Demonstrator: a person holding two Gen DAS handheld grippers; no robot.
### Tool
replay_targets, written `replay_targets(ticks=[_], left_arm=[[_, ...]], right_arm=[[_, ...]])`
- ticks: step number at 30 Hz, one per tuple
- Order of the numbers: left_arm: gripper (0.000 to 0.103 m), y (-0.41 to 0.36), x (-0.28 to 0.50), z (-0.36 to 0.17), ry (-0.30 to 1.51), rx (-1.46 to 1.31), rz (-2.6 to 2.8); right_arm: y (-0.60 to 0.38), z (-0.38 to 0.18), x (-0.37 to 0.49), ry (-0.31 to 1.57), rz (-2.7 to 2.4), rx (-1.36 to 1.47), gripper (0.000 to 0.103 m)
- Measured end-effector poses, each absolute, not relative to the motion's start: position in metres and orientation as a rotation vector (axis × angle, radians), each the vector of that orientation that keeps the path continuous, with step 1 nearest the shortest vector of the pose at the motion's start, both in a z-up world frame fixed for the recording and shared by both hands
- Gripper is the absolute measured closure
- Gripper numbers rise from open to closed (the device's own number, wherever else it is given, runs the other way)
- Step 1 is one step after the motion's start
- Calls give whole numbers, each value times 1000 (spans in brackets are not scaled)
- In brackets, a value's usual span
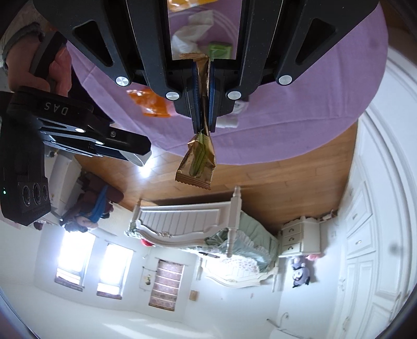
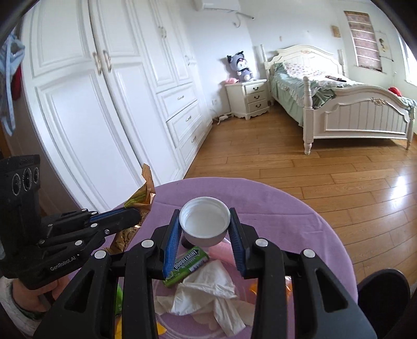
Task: Collect trash
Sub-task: 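Carry the gold wrapper and white cup with both tools over the bin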
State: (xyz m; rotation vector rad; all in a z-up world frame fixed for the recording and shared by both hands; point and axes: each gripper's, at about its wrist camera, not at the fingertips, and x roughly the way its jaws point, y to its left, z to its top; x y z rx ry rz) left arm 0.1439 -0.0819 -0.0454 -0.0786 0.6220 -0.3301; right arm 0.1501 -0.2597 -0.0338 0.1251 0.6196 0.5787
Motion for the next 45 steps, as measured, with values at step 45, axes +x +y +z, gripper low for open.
replay_targets(ticks=[45], left_arm=[[96,-418,153,-133,841,113,-779]], right_arm=[[-555,-182,85,676,96,737,67]])
